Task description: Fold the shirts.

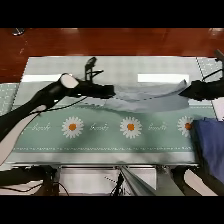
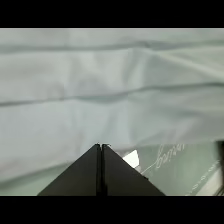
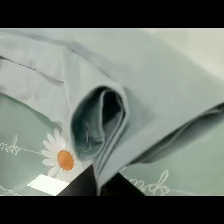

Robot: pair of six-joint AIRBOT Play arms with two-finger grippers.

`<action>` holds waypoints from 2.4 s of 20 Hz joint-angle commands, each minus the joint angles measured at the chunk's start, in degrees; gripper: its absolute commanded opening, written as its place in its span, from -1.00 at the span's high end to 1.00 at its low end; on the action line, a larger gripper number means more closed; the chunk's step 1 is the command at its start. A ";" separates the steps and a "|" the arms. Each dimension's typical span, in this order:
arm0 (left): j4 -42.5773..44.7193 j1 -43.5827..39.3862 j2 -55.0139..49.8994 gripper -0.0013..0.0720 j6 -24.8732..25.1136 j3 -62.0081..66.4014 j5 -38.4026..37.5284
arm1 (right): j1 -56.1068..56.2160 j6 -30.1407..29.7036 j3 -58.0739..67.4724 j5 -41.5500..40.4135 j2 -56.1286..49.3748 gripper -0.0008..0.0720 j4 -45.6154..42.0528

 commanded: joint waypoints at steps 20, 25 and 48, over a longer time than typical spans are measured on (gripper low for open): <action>10.32 4.00 -14.60 0.91 -14.36 33.44 -23.96 | 6.84 6.67 -4.04 1.46 18.62 0.90 6.19; 21.44 25.09 2.38 0.91 -10.03 31.65 -37.57 | 25.18 6.78 -0.35 -10.10 7.45 0.90 11.04; 7.34 34.86 62.05 0.91 -8.35 -40.59 -20.81 | 37.05 8.68 38.77 -9.27 -40.74 -0.73 15.91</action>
